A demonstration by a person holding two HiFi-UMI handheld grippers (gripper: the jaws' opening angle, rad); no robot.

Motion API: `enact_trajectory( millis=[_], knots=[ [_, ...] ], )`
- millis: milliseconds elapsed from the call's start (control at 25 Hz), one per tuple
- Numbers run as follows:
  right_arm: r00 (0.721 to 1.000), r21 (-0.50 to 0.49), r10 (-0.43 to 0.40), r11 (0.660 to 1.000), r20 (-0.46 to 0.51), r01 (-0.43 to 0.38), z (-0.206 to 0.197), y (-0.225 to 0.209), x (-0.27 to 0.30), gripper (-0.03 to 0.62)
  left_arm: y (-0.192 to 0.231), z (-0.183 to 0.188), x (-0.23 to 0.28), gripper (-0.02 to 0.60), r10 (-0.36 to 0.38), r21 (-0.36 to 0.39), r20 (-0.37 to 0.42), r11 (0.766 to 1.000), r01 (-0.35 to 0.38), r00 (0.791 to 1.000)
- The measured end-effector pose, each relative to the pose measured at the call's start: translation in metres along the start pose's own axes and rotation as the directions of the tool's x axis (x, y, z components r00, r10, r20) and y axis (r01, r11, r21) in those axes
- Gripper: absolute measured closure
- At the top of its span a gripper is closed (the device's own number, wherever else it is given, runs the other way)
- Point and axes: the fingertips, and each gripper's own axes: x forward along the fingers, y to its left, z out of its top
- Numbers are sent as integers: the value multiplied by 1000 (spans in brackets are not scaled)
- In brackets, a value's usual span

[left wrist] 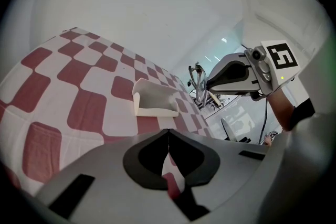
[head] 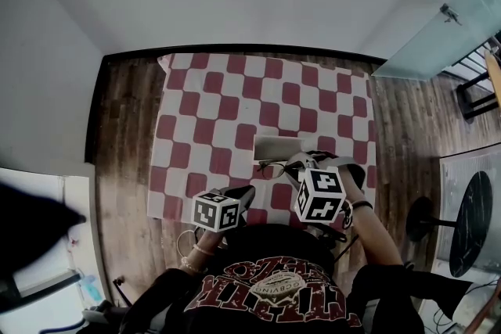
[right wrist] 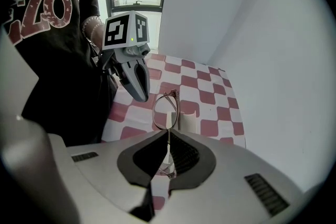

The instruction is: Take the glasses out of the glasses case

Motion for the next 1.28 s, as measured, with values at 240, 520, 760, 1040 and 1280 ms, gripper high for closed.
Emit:
enact_trajectory(
  millis=[240,520,760,1040,1280],
  knots=[
    [1000,2,11,1000,3,-11,3,4,-10,565,-1,0,0,572,1,7,-6,1000,-1,1000],
    [1000,-16,23,1000,-6,-23,7,9,-21,565,-2,-2,1,572,-2,11,-13,1000,2,1000],
    [999,-31,34,999,-1,-34,13,13,-29,565,-1,-3,2,572,-1,16,-20,1000,1,1000],
    [999,-38,44,998,17,-43,17,16,-40,565,-2,-3,2,572,-3,22,-27,1000,4,1000],
    [998,-49,49,998,31,-47,21,18,-51,565,-1,-4,5,572,-6,25,-37,1000,7,999]
  ],
)
